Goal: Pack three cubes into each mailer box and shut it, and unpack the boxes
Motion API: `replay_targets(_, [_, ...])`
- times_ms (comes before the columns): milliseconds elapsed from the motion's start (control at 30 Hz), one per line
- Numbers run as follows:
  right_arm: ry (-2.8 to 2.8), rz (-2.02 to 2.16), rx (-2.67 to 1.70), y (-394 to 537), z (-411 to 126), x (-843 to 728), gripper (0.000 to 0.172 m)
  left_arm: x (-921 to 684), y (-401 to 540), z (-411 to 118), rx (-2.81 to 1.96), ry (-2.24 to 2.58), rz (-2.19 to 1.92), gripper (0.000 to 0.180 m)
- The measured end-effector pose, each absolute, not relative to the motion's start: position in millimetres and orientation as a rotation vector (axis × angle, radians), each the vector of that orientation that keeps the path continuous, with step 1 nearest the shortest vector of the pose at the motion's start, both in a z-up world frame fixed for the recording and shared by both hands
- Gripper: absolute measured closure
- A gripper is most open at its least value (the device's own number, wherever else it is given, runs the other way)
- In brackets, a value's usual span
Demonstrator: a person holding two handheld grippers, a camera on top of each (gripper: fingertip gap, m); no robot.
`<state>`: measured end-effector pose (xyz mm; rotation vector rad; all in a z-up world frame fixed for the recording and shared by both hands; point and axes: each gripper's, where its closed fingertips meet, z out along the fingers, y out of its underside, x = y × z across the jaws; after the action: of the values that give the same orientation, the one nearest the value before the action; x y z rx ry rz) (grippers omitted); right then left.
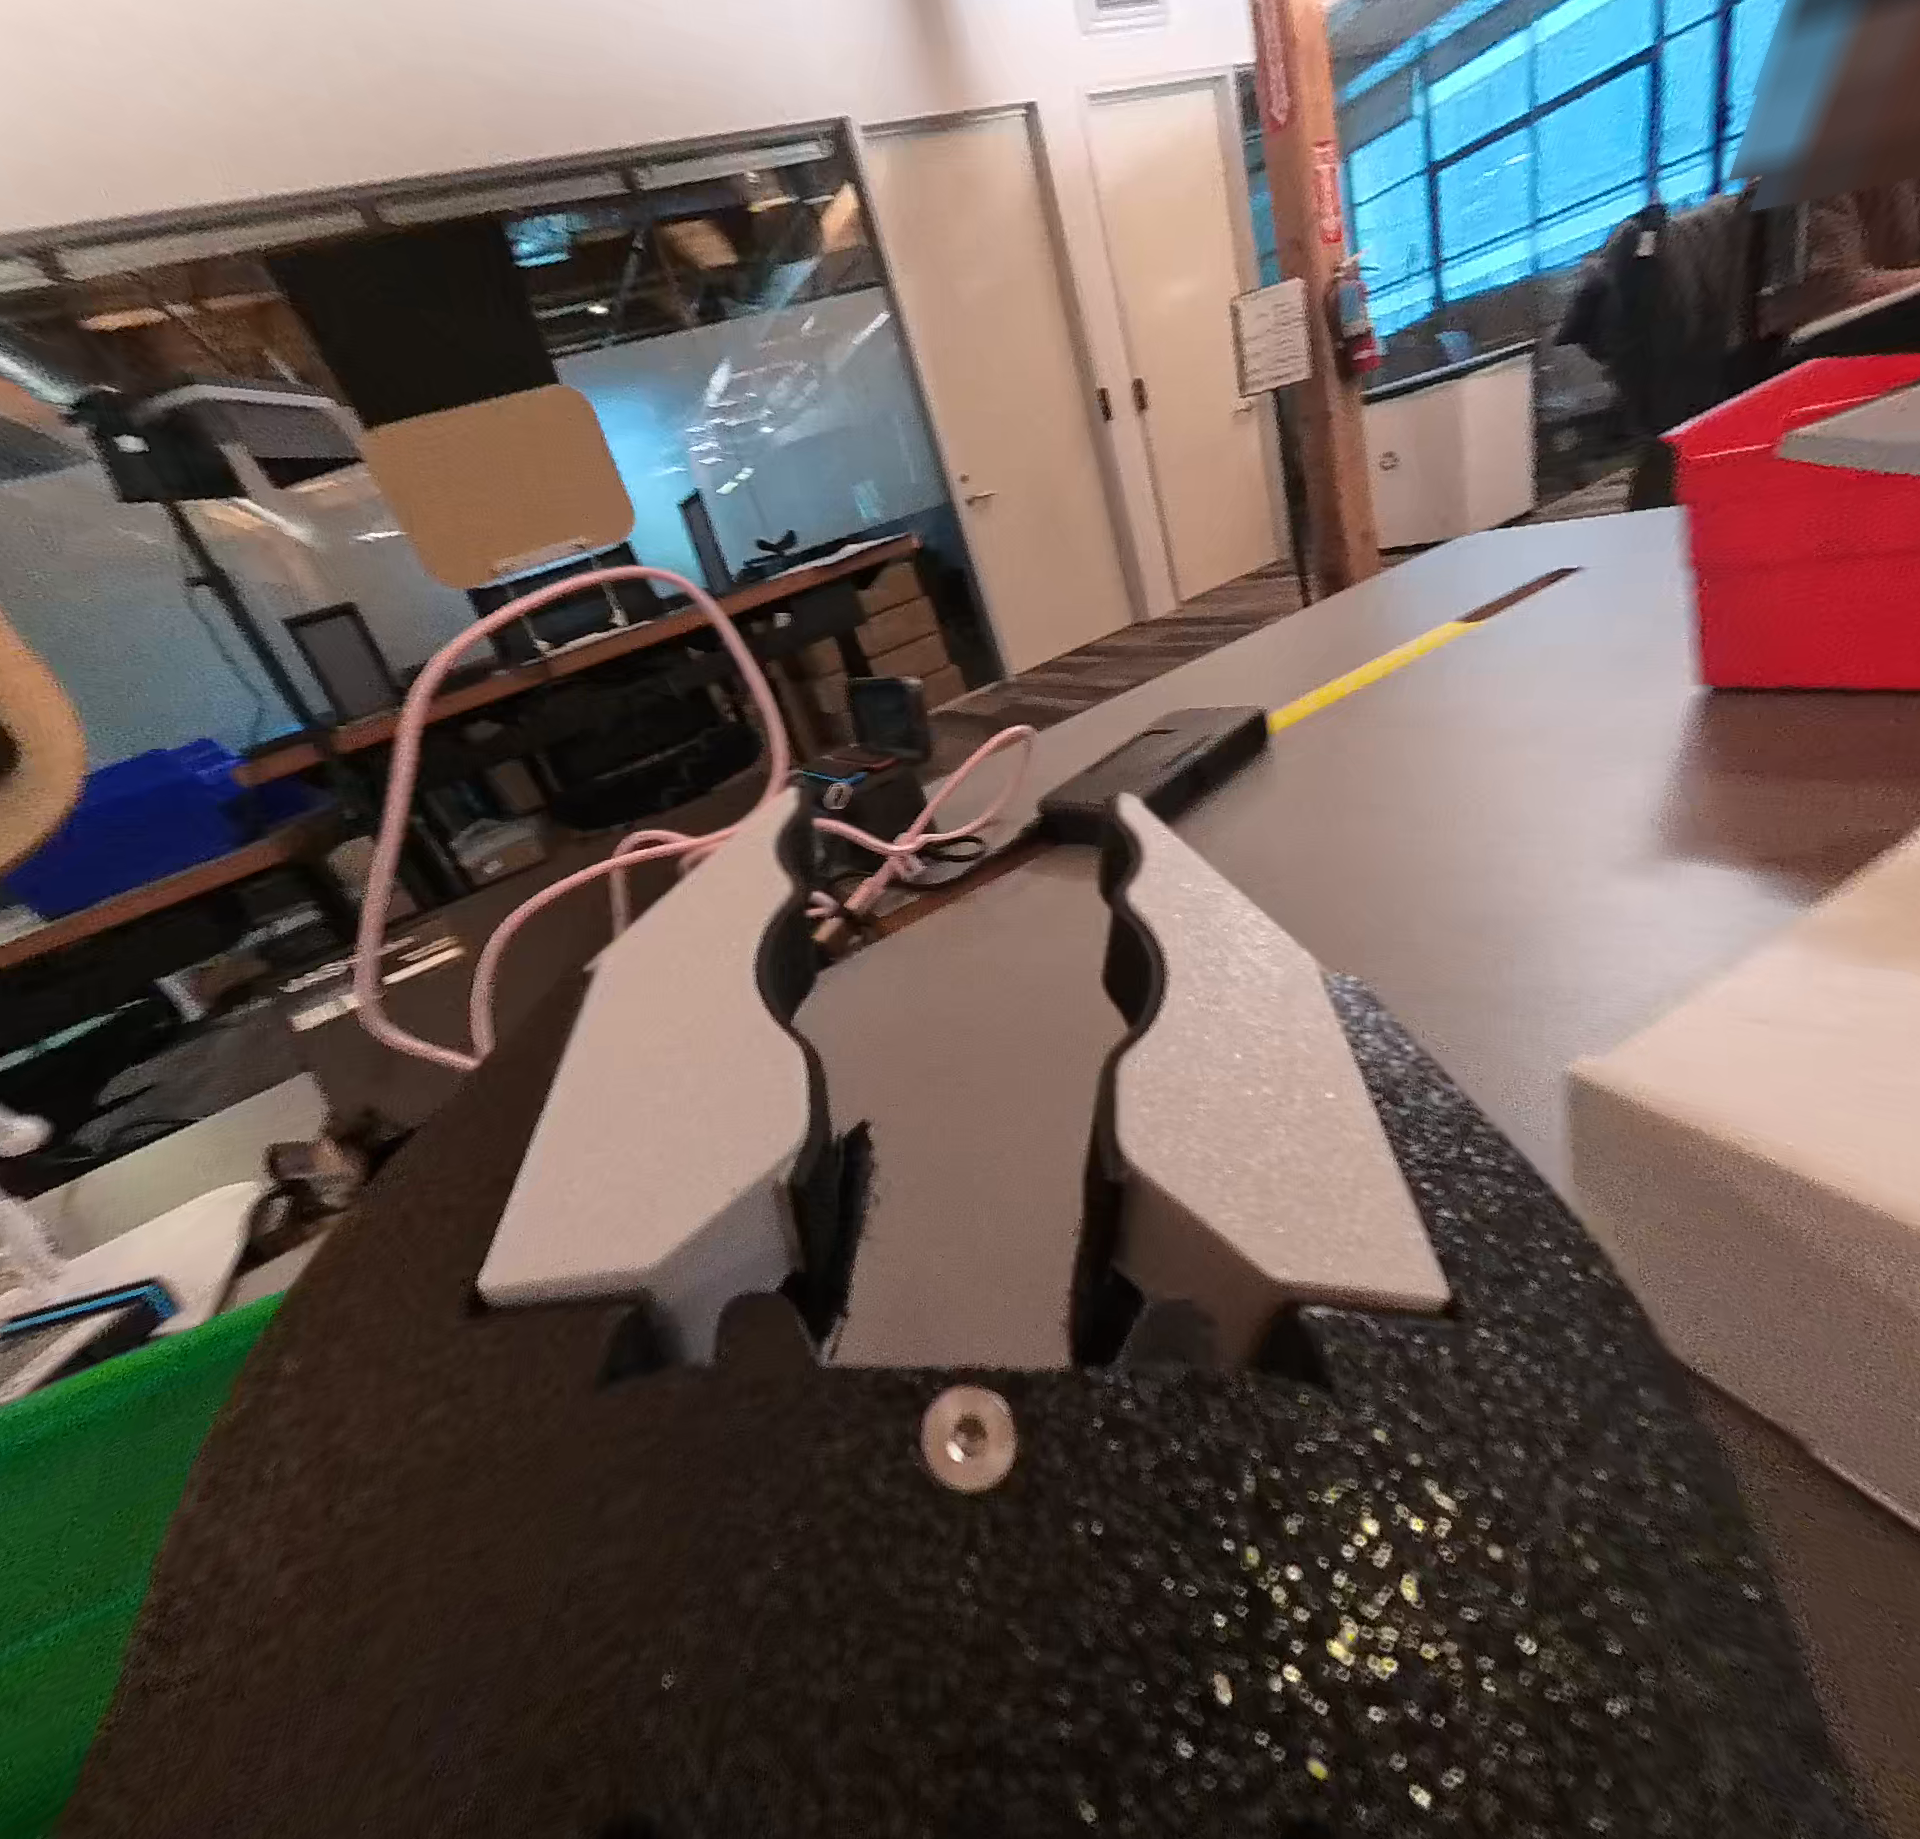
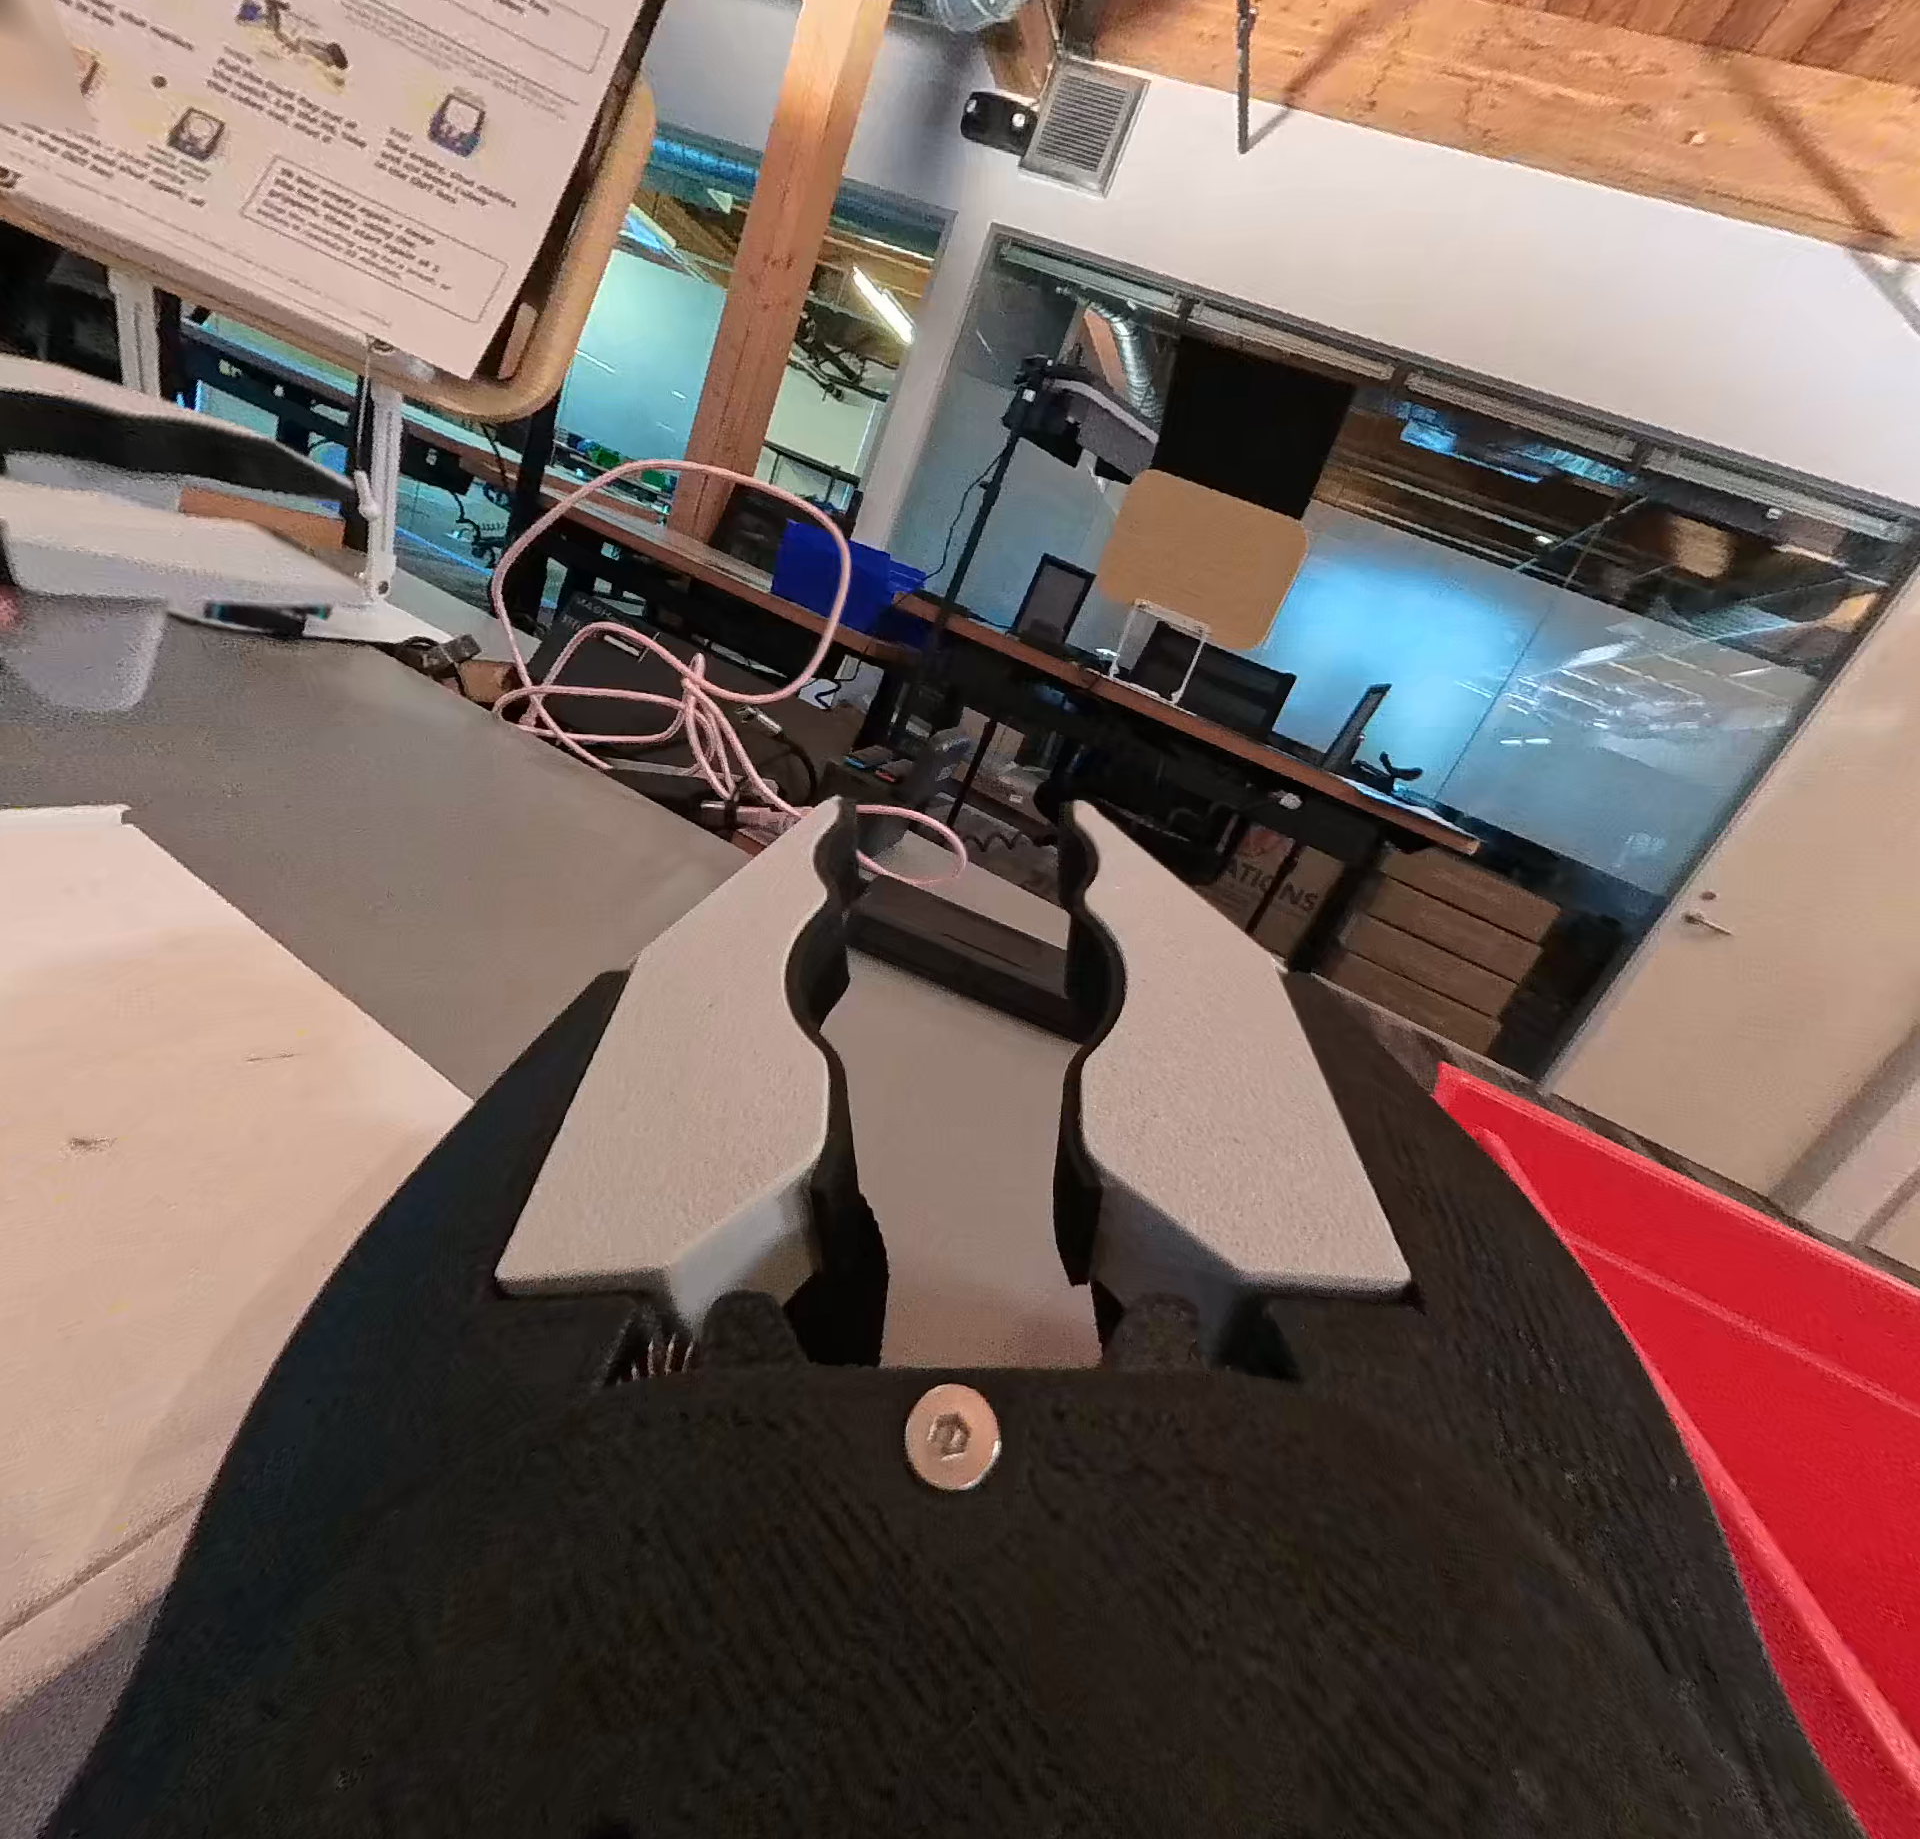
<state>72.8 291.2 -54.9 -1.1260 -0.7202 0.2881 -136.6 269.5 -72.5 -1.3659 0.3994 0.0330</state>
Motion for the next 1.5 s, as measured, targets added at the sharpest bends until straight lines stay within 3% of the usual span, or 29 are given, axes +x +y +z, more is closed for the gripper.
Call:
replay_targets(133, [-0.756,0.281,-1.125,290,-58,66,0.135,-169,281,-70,-1.362,0.302,0.188,0.159])
replay_targets(333, [-0.744,0.267,-1.124,291,-57,68,0.134,-182,282,-64,-1.335,0.256,0.231,0.16])
replay_targets(567, [-0.72,0.284,-1.046,269,-43,79,0.132,-115,236,-59,-1.279,0.377,0.022,0.13])
replay_targets(733, [-0.767,0.275,-0.949,235,-32,80,0.13,-66,185,-61,-1.228,0.536,-0.124,0.123])
replay_targets(900, [-0.84,0.25,-0.836,200,-14,83,0.129,-36,156,-68,-1.256,0.68,-0.569,0.082])
replay_targets(1033, [-0.983,0.071,-0.648,167,0,74,0.129,-27,156,-76,-1.337,0.711,-0.699,0.036])
replay_targets(1100, [-1.063,-0.017,-0.548,149,-1,64,0.13,-21,155,-83,-1.395,0.744,-0.729,0.021])
replay_targets(1500, [-1.253,-0.056,-0.309,79,-5,31,0.13,4,155,-126,-1.633,0.963,-0.634,0.029])
